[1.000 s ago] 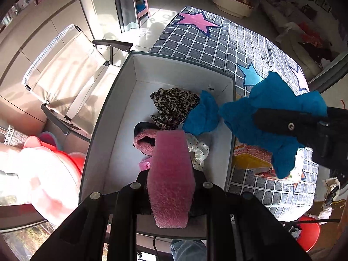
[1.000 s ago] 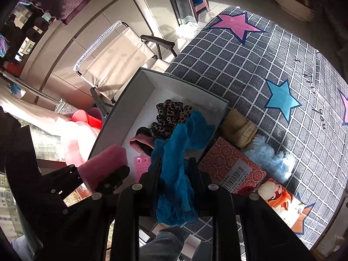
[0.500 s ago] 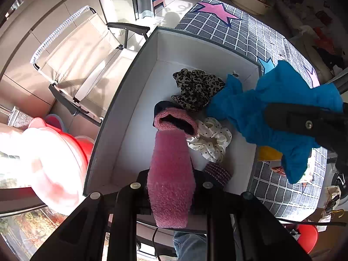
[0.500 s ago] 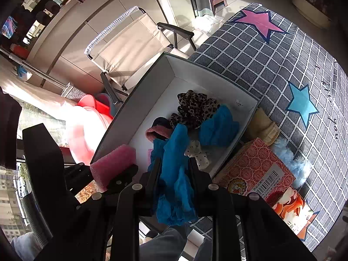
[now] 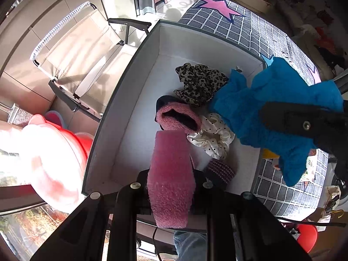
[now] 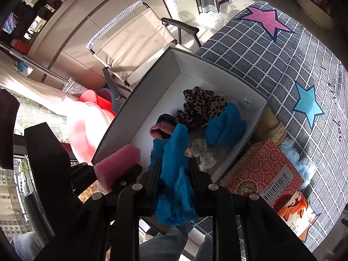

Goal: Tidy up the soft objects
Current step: 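Open both grippers to drop the sponge and blue mesh bag into the box, then move both grippers back to the pile of soft items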

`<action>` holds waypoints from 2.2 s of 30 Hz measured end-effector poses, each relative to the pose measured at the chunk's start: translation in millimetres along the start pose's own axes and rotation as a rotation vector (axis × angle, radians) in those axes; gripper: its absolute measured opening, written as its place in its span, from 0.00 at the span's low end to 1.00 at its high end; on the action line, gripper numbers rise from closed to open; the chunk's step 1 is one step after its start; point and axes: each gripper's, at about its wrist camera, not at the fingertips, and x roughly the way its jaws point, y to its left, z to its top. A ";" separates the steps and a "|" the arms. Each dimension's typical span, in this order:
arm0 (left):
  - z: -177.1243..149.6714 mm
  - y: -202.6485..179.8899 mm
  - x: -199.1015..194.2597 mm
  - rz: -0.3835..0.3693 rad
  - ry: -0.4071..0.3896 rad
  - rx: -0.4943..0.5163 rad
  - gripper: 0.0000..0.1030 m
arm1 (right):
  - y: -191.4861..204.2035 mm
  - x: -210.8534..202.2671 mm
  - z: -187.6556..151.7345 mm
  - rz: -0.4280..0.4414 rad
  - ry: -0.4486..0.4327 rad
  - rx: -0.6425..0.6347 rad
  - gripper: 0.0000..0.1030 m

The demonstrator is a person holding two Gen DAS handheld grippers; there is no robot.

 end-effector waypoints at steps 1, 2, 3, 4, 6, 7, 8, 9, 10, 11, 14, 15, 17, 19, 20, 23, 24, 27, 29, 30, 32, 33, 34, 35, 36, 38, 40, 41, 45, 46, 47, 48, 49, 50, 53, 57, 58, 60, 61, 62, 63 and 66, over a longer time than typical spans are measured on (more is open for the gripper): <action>-0.2 0.3 0.3 0.000 0.001 -0.001 0.22 | 0.4 0.6 0.0 0.001 0.002 -0.001 0.25; -0.2 0.6 0.8 0.000 0.003 -0.001 0.22 | 0.9 1.2 0.2 0.001 0.003 -0.002 0.25; -0.3 0.8 1.2 0.000 0.005 -0.002 0.22 | 1.4 1.8 0.2 0.001 0.004 -0.003 0.25; -0.3 0.9 1.6 0.001 0.007 -0.002 0.22 | 1.7 2.2 0.3 0.002 0.004 -0.003 0.25; -0.5 1.0 2.1 0.002 0.009 -0.002 0.22 | 2.0 3.1 0.4 0.004 0.006 -0.004 0.25; -0.4 1.1 2.4 0.002 0.010 -0.002 0.22 | 2.0 3.4 0.4 0.005 0.006 -0.004 0.25; -0.2 1.0 2.5 0.003 0.011 -0.002 0.22 | 2.0 3.6 0.5 0.005 0.007 -0.004 0.25; 0.0 0.6 2.7 0.004 0.010 -0.001 0.22 | 2.1 3.9 0.6 0.005 0.007 -0.004 0.25; 0.1 0.5 2.6 0.005 0.010 -0.001 0.22 | 2.1 4.2 0.6 0.006 0.007 -0.003 0.25; 0.1 0.2 2.5 0.006 0.011 0.000 0.22 | 2.2 4.5 0.6 0.007 0.007 -0.003 0.25; -0.1 -0.3 2.7 0.008 0.013 0.003 0.22 | 1.9 5.1 0.8 0.009 0.009 -0.001 0.25; -0.2 -0.4 2.7 0.009 0.013 0.003 0.22 | 1.7 5.1 0.4 0.009 0.009 -0.003 0.25; -0.3 -0.8 3.1 0.010 0.015 0.003 0.22 | 1.8 5.5 -0.1 0.009 0.010 -0.002 0.25; -0.2 -0.8 3.3 0.013 0.015 0.004 0.22 | 1.8 5.7 0.1 0.010 0.010 -0.002 0.25; 0.2 -0.8 3.3 0.014 0.015 0.004 0.23 | 2.0 6.4 0.1 0.011 0.011 -0.002 0.25; 0.3 -1.5 3.4 0.016 0.015 0.005 0.22 | 1.8 7.8 -0.6 0.012 0.013 -0.002 0.25; 0.2 -1.5 3.4 0.016 0.015 0.004 0.22 | 1.7 7.4 -0.4 0.012 0.012 -0.001 0.25; 0.3 -1.6 5.2 0.006 0.025 0.005 0.27 | 1.6 7.4 -0.4 0.015 0.011 -0.003 0.25; 0.2 -1.6 6.9 0.009 0.035 0.002 0.50 | 2.4 8.1 -0.9 0.018 0.011 -0.008 0.25; -0.1 -1.6 7.4 0.006 0.038 0.002 0.69 | 2.2 8.5 -1.1 0.020 0.011 -0.009 0.29; -0.3 1.0 7.8 -0.014 0.041 -0.019 0.81 | 1.3 8.4 -1.9 -0.002 0.008 -0.009 0.49; 0.2 2.3 9.6 -0.012 0.056 -0.023 0.81 | -1.0 7.5 -1.8 -0.015 0.007 -0.004 0.59; 1.0 3.1 12.3 0.006 0.071 -0.024 0.82 | -4.1 6.6 -1.9 -0.015 0.005 0.005 0.70; 1.5 3.2 15.4 0.026 0.083 -0.023 0.86 | -7.3 5.5 -2.1 -0.021 0.002 0.015 0.77; 1.6 3.7 17.8 0.034 0.089 -0.024 0.90 | -9.8 3.5 -2.3 -0.039 -0.006 0.020 0.86; 1.0 4.8 18.5 0.018 0.091 -0.036 0.90 | -14.5 -3.4 -2.5 -0.058 -0.030 0.025 0.87; 1.9 5.0 15.1 -0.002 0.081 -0.054 0.90 | -21.9 -13.1 -2.5 -0.077 -0.060 0.037 0.87; 3.0 4.5 13.0 -0.012 0.076 -0.062 0.90 | -28.1 -19.6 -2.0 -0.085 -0.080 0.051 0.87; 9.3 2.0 5.4 -0.075 0.069 -0.086 0.91 | -70.2 -46.2 0.5 -0.100 -0.146 0.161 0.87; 10.9 0.6 3.4 -0.083 0.066 -0.088 0.91 | -83.7 -51.0 0.9 -0.113 -0.155 0.192 0.87; 12.6 -1.8 1.6 -0.088 0.066 -0.085 0.91 | -98.1 -54.4 1.3 -0.127 -0.157 0.225 0.87; 14.0 -4.0 0.1 -0.092 0.067 -0.083 0.91 | -112.3 -55.6 1.0 -0.140 -0.151 0.258 0.87; 15.3 -6.4 -1.3 -0.093 0.067 -0.085 0.91 | -127.0 -54.7 -0.5 -0.147 -0.137 0.293 0.87; 16.8 -8.6 -2.6 -0.098 0.068 -0.087 0.91 | -142.2 -52.4 -2.2 -0.154 -0.122 0.328 0.87; 20.2 -15.2 -5.4 -0.115 0.080 -0.094 0.91 | -181.0 -36.7 -11.7 -0.182 -0.052 0.411 0.87; 23.4 -23.6 -7.5 -0.119 0.100 -0.096 0.91 | -217.7 -8.7 -23.6 -0.184 0.035 0.474 0.87; 24.0 -25.0 -7.9 -0.120 0.105 -0.099 0.91 | -223.4 -0.6 -24.8 -0.174 0.059 0.482 0.87; 26.0 -27.6 -8.2 -0.110 0.114 -0.105 0.91 | -232.3 13.2 -22.3 -0.159 0.093 0.487 0.87; 26.8 -28.8 -8.5 -0.102 0.119 -0.108 0.91 | -234.9 19.2 -19.4 -0.152 0.103 0.483 0.87; 27.5 -30.0 -8.6 -0.095 0.124 -0.112 0.91 | -236.7 24.5 -15.3 -0.140 0.109 0.476 0.87; 28.1 -30.9 -9.0 -0.090 0.126 -0.116 0.91 | -237.5 30.4 -9.6 -0.122 0.115 0.463 0.87; 30.1 -35.0 -10.4 -0.067 0.128 -0.125 0.91 | -232.9 47.4 9.0 -0.073 0.134 0.403 0.87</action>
